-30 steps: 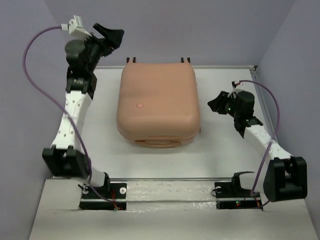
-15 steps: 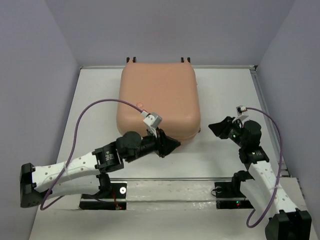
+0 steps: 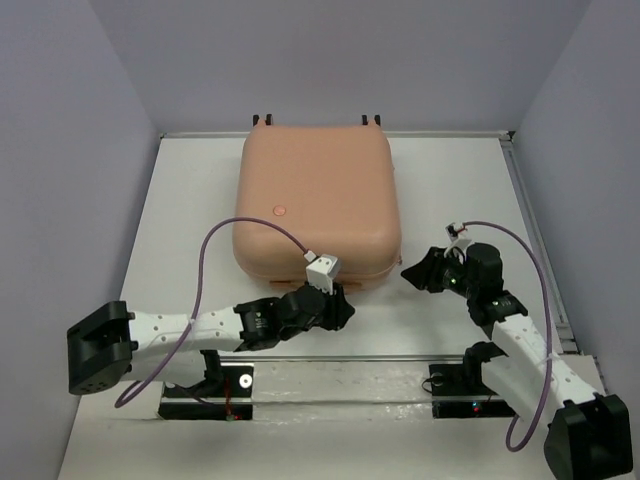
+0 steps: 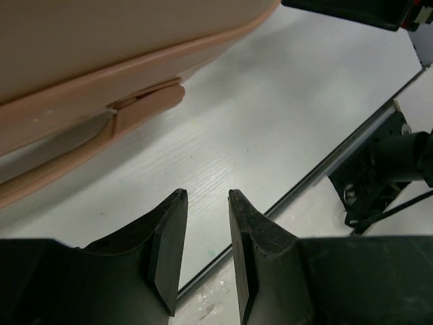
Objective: Pack the luggage
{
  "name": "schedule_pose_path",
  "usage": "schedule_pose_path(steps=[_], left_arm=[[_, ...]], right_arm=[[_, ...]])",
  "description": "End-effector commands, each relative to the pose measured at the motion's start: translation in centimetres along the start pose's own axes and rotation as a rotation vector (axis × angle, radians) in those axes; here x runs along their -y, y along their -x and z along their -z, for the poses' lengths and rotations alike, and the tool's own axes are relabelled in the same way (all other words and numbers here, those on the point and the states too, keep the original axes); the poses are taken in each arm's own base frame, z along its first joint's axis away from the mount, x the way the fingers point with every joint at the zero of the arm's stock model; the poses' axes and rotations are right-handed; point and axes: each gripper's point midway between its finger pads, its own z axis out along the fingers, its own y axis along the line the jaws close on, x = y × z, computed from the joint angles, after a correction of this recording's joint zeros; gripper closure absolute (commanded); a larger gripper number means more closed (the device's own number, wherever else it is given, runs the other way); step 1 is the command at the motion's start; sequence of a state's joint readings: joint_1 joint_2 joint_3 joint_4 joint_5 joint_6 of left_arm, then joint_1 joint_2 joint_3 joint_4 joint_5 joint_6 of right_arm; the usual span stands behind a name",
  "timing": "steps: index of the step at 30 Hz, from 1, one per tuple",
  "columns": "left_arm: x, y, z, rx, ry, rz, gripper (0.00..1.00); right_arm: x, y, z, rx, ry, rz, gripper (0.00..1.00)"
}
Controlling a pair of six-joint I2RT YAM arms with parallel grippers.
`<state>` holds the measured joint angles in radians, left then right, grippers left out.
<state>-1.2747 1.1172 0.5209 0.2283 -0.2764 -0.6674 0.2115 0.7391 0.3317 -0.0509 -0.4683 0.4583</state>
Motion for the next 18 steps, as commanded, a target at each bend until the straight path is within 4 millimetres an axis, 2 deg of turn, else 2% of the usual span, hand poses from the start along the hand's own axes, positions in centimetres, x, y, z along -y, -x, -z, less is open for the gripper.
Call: schedule_pose_path(steps=[1,3,6,7,12,18], left_arm=[[0.3,2.4,-1.1,0.084,-0.023,0.026,0.58],[-0.5,2.5,-1.4,0.081,-0.006,0.034,0.59],[-2.8,3.2,-1.8,0.086,0.034,0.075,0.60],[-3.1,3.5,-1.7,0.094,0.036,0.082,0.60],[-3.9,3.8,-1.7,0.100,0.051,0.068,0.61],[-4.1,3.7,-1.9,0.089,0.063,0.056,0.63]], right_arm=[[-1.4,1.2,-1.2,0.044,0.096,0.118,0.57],[-1.3,2.0,-1.5,0.075,0.081,0.145,0.56],[-0.9,3.2,-2.1,0.112,0.065,0.188,0.56],[-0.6,3.0,-2.5,0.100,0.062,0.193,0.56],[-0.6,3.5,-3.7,0.095,0.093,0.257,0.57],[-0.4,4.2,-4.0,0.142,0.103,0.360,0.58]])
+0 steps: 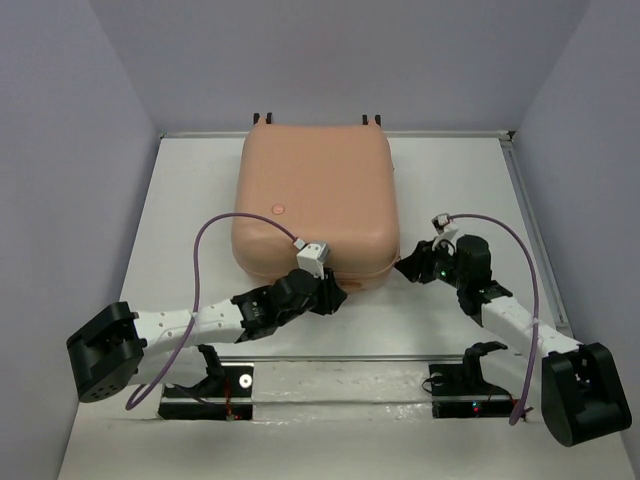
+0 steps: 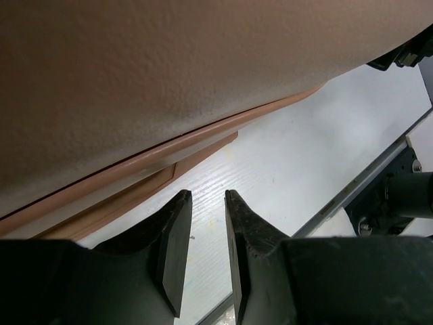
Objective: Pack the luggage
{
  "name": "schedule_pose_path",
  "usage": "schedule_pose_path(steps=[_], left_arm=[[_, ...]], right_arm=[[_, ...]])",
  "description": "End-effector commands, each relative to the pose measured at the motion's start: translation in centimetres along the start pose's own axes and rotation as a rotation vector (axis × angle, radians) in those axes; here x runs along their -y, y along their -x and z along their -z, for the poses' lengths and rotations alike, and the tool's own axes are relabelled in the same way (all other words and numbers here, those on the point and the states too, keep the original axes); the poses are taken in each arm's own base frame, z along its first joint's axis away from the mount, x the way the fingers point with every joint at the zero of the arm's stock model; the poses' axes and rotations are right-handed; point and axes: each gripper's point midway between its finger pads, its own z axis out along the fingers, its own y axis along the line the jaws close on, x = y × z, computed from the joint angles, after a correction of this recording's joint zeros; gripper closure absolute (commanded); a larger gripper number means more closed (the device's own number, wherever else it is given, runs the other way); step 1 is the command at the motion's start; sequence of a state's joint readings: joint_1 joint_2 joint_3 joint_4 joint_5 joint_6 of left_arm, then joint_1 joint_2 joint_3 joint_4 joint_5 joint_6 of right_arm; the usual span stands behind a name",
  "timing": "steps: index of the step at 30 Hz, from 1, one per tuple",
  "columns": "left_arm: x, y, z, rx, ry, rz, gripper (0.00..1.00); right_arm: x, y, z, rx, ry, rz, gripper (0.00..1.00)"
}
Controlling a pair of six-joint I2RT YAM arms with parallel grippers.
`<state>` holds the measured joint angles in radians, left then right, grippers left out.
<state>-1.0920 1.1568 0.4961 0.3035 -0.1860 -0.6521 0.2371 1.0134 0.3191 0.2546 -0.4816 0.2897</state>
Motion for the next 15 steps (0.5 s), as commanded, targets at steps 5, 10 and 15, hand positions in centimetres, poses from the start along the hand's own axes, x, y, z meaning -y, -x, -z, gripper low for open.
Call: schedule_pose_path(steps=[5,10,15], left_arm=[[-1.1,1.8,0.3,0.080,0.054,0.002,0.64],[-1.3,1.4,0.7,0.084,0.042,0.023,0.65],[-1.3,1.1,0.6,0.077,0.038,0.035,0.66]], right_arm=[[-2.5,6.3,0.1,0.256,0.084,0.304,0.61],[-3.6,5.5,-0.6,0.205,0.163,0.327,0.67],[-4.9,5.4,-0.5,0.223,0.194,0.345,0.75]])
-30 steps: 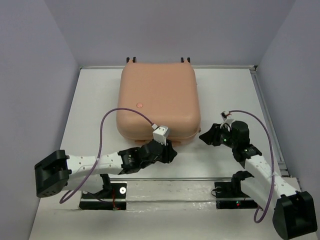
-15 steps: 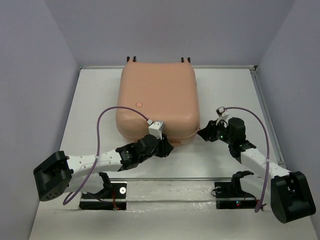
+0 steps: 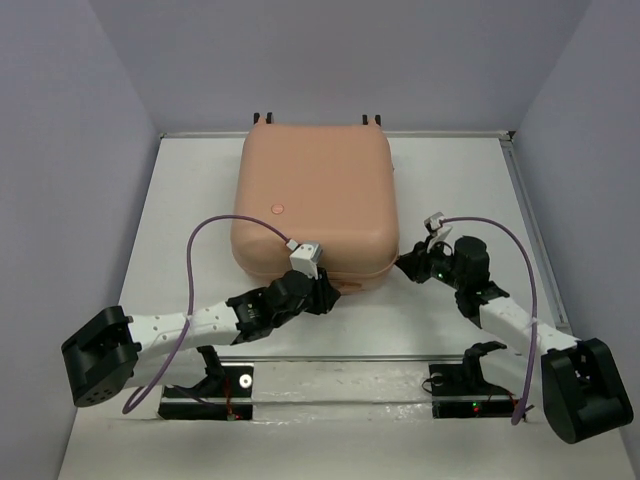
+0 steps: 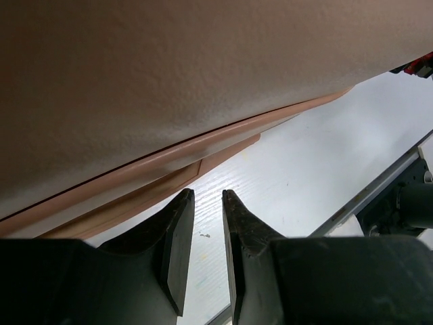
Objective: Pack the luggage
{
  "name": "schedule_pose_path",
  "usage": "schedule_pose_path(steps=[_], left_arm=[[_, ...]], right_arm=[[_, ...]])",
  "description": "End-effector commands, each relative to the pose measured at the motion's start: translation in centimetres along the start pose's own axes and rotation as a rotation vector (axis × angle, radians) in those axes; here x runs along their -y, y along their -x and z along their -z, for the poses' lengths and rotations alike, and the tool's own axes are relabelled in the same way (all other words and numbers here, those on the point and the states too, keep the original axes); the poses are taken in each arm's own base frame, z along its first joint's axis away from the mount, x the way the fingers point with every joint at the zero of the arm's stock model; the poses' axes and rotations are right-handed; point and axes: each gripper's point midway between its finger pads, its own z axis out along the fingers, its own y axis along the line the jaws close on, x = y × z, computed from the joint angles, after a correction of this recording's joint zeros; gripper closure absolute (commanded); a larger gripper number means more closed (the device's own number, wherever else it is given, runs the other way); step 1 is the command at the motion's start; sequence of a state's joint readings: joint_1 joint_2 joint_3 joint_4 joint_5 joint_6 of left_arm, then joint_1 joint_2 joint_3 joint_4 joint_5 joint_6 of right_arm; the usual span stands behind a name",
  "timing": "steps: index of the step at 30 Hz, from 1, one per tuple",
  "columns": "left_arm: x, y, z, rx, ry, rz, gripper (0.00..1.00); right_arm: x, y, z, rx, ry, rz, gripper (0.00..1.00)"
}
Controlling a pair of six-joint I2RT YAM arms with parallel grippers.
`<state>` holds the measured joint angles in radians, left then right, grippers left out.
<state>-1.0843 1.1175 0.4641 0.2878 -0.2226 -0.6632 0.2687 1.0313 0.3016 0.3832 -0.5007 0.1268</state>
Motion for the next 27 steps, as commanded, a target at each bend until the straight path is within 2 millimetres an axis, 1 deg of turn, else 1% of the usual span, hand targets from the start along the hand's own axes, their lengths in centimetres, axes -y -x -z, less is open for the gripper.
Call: schedule_pose_path(steps=[1,3,6,7,9,10,11,12,13,15,16,18,19,20,21,22,23,25,26,27], left_arm=[[0.0,1.1,0.1,0.057,-0.001,0.023,0.66],[0.0,1.2,0.0,0.060,0.001,0.023,0.66],[0.3,1.4,-0.1,0.067,-0.005,0.028,0.67],[0.4,1.4,-0.2,0.069,-0.007,0.032,0.67],[0.7,1.4,-0.2,0.072,-0.015,0.034,0.68],[0.8,1.5,-0.2,0.078,-0.012,0.034,0.68],[0.8,1.4,-0.2,0.078,-0.008,0.030,0.68],[1.0,1.4,-0.2,0.086,-0.006,0.025,0.68],[1.0,1.4,-0.2,0.088,-0.003,0.023,0.68],[1.0,1.5,-0.3,0.096,0.003,0.027,0.68],[0.9,1.7,-0.4,0.106,0.014,0.028,0.68],[0.7,1.7,-0.8,0.112,0.025,0.029,0.68],[0.8,1.8,-0.9,0.114,0.027,0.029,0.68],[0.9,2.0,-1.1,0.121,0.031,0.032,0.68],[0.9,2.1,-1.2,0.129,0.032,0.035,0.68],[0.9,2.3,-1.3,0.138,0.032,0.039,0.68],[1.0,2.4,-1.3,0.144,0.033,0.039,0.68],[0.8,2.8,-1.2,0.158,0.045,0.037,0.68],[0.8,2.9,-1.0,0.165,0.043,0.039,0.68],[0.3,2.7,-0.9,0.164,0.052,0.041,0.68]], right_arm=[[-3.1,4.9,-0.3,0.173,0.116,0.127,0.75],[-3.1,5.1,-0.4,0.178,0.114,0.137,0.76],[-2.9,5.2,-0.9,0.177,0.116,0.143,0.84],[-2.9,5.4,-1.1,0.192,0.124,0.149,0.93],[-3.0,5.1,-1.1,0.204,0.135,0.142,0.93],[-3.5,4.9,-1.0,0.202,0.152,0.129,0.93],[-3.6,4.7,-0.9,0.201,0.153,0.120,0.93],[-3.7,3.9,-0.8,0.182,0.140,0.095,0.93],[-4.8,3.9,-0.6,0.182,0.163,0.084,0.93],[-6.1,3.0,-0.5,0.154,0.179,0.063,0.93],[-7.0,1.9,-0.8,0.107,0.163,0.030,0.93],[-8.3,0.9,-1.1,0.059,0.152,0.021,0.93],[-7.3,-0.7,-1.2,-0.001,0.063,-0.005,0.93],[-8.7,-1.5,-1.1,-0.039,0.073,-0.030,0.93],[-8.0,-2.9,-0.8,-0.088,-0.013,-0.087,0.93],[-8.1,-4.0,-0.5,-0.114,-0.039,-0.115,0.93],[-9.1,-5.2,-0.2,-0.149,-0.027,-0.131,0.93],[-10.2,-6.9,0.6,-0.185,-0.026,-0.195,0.93],[-11.0,-7.5,0.9,-0.199,-0.002,-0.194,0.93],[-11.7,-8.9,1.3,-0.228,0.008,-0.183,0.93]])
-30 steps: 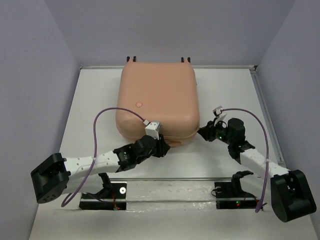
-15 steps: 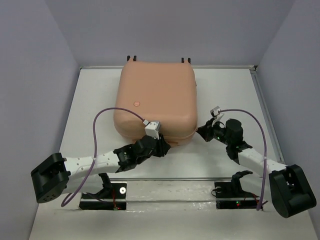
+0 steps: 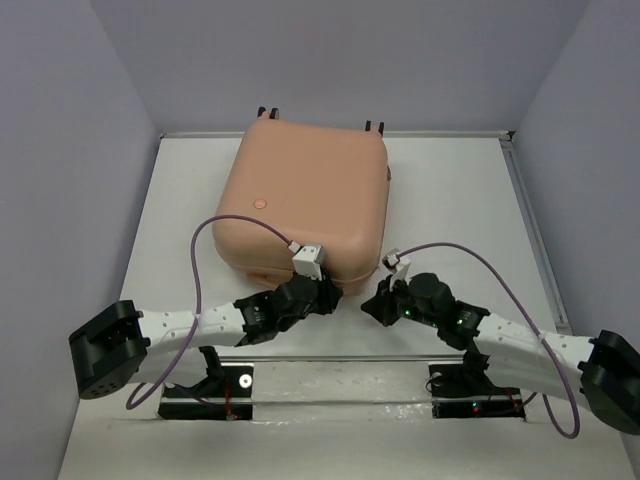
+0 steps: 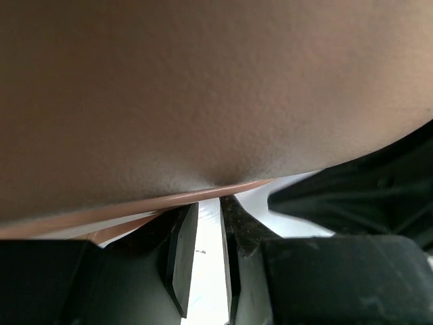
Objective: Pack the luggage
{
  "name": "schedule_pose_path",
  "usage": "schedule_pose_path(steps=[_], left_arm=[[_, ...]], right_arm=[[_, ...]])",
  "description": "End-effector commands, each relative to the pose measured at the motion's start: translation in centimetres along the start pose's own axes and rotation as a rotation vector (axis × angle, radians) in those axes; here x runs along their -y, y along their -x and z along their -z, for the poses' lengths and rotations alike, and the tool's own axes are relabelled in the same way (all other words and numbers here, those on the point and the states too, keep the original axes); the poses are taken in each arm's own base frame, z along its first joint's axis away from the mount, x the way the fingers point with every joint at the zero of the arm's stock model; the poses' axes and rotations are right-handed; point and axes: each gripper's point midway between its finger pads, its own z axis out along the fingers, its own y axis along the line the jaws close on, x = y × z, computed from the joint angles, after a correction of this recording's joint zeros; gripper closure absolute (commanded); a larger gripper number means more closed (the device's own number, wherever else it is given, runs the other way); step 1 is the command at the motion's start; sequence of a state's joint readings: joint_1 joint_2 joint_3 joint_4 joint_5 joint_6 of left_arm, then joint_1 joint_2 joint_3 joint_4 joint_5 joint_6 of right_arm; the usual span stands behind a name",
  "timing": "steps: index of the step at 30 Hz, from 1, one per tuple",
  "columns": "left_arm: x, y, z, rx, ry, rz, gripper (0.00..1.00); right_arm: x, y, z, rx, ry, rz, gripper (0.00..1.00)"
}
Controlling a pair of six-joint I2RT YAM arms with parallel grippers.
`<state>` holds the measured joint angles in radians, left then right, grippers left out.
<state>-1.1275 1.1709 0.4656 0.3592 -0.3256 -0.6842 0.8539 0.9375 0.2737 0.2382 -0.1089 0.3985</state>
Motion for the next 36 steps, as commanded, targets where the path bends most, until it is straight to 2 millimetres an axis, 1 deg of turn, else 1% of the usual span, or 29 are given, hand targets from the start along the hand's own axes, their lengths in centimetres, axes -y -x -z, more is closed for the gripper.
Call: schedule_pose_path(steps=[1,2,3,4,5,6,7,8,10,11,12,14,15,17,18,21,24,25,26,30,32,36], left_arm=[[-0.1,2.5,0.0,0.111,0.027,0.043,0.68],[-0.2,2.7,0.4,0.123,0.023,0.057,0.68],[-0.8,2.2,0.5,0.118,0.033,0.058,0.68],[-1.0,2.1,0.7,0.118,0.033,0.061,0.68],[-1.2,2.1,1.0,0.117,0.033,0.068,0.68],[-1.5,1.7,1.1,0.109,0.039,0.067,0.68],[-1.8,1.5,1.3,0.104,0.046,0.066,0.68],[-2.0,1.5,1.6,0.103,0.048,0.073,0.68],[-2.7,1.2,1.9,0.101,0.058,0.076,0.68],[-2.8,1.4,2.2,0.114,0.057,0.086,0.68],[-3.0,1.1,2.4,0.111,0.057,0.086,0.68],[-3.2,1.1,2.5,0.115,0.056,0.090,0.68],[-3.1,1.2,2.6,0.117,0.054,0.093,0.68],[-3.1,1.0,2.6,0.114,0.050,0.092,0.68],[-3.2,1.0,2.6,0.112,0.052,0.088,0.68],[-3.0,1.1,2.6,0.111,0.044,0.085,0.68],[-2.9,1.2,2.7,0.112,0.038,0.073,0.68],[-2.9,1.2,2.8,0.113,0.035,0.074,0.68],[-2.9,1.2,2.8,0.115,0.033,0.075,0.68],[-3.0,1.1,2.8,0.115,0.035,0.070,0.68],[-3.0,1.1,2.8,0.114,0.034,0.072,0.68],[-3.1,1.0,2.8,0.114,0.036,0.074,0.69]], right_arm=[[0.0,-3.0,0.7,-0.047,-0.099,-0.108,0.93],[0.0,-2.8,0.7,-0.040,-0.102,-0.104,0.93],[0.5,-2.0,0.7,-0.013,-0.131,-0.087,0.88],[1.0,-1.4,0.8,0.011,-0.161,-0.080,0.82],[1.4,-0.5,1.0,0.044,-0.189,-0.057,0.71],[2.0,0.5,1.1,0.077,-0.226,-0.033,0.51],[3.3,1.4,1.3,0.106,-0.272,-0.035,0.43],[4.0,2.0,1.5,0.122,-0.292,-0.024,0.36],[4.7,3.1,1.7,0.141,-0.281,-0.018,0.28],[6.5,4.4,2.2,0.179,-0.324,-0.032,0.27],[6.1,5.2,2.2,0.195,-0.271,-0.025,0.27],[5.8,6.9,2.3,0.255,-0.214,0.015,0.28],[5.3,7.0,2.1,0.261,-0.173,0.036,0.28],[3.9,7.9,1.9,0.272,-0.098,0.118,0.31],[3.0,8.3,1.7,0.280,-0.038,0.145,0.38],[2.0,8.1,1.4,0.268,0.028,0.194,0.42],[1.5,7.3,0.9,0.229,0.073,0.197,0.42],[2.0,7.3,0.7,0.233,0.048,0.188,0.38],[2.4,7.4,0.7,0.246,0.023,0.183,0.38],[3.6,8.5,0.8,0.290,-0.049,0.184,0.43],[3.5,9.0,0.8,0.301,-0.054,0.196,0.44],[3.9,9.2,0.6,0.304,-0.074,0.203,0.46]])
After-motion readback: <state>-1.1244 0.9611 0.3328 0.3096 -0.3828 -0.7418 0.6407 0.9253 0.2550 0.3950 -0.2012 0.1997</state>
